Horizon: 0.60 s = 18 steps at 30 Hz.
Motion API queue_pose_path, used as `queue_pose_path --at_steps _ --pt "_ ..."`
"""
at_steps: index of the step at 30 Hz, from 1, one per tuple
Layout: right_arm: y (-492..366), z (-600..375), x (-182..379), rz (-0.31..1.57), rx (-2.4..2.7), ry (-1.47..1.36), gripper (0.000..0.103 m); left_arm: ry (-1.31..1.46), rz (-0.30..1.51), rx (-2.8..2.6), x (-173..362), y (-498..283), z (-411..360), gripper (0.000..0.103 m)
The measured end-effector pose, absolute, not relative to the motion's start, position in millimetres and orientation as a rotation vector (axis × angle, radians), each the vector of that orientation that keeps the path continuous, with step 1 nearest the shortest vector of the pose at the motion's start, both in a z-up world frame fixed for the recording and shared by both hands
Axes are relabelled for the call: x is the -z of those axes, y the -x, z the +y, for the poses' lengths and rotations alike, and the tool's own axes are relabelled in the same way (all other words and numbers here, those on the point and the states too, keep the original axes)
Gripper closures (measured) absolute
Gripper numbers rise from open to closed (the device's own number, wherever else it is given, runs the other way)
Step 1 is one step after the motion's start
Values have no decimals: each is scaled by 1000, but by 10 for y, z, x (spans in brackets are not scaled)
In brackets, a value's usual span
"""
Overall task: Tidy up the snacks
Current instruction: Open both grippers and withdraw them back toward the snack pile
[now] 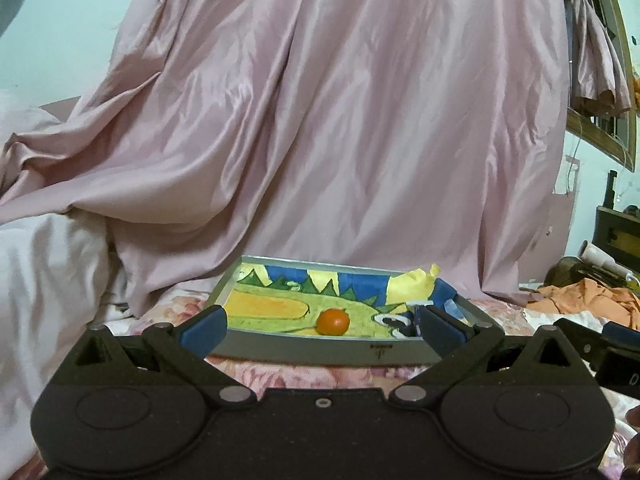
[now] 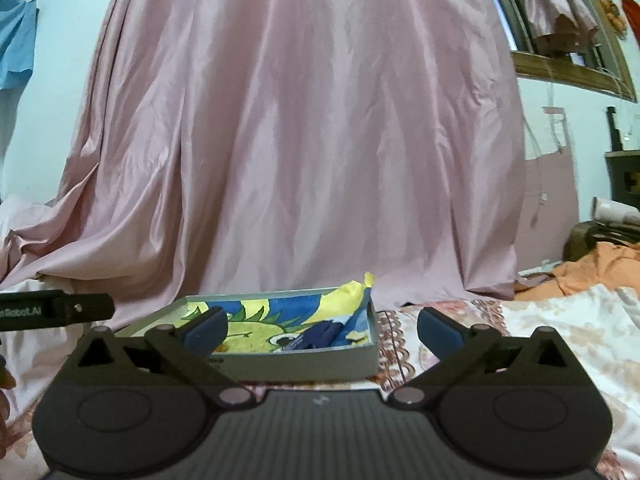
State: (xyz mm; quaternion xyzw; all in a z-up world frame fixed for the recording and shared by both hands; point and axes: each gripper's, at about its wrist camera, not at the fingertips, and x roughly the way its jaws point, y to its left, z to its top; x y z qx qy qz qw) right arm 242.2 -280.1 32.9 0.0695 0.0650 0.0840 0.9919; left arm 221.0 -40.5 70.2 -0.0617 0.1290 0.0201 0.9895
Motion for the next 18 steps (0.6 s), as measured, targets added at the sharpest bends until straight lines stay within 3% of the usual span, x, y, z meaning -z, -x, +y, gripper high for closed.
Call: queue_pose_path --at_steps 18 --pt "-1590 -2661 -73 345 -136 -79 0 95 382 14 -302 -1399 -190 1"
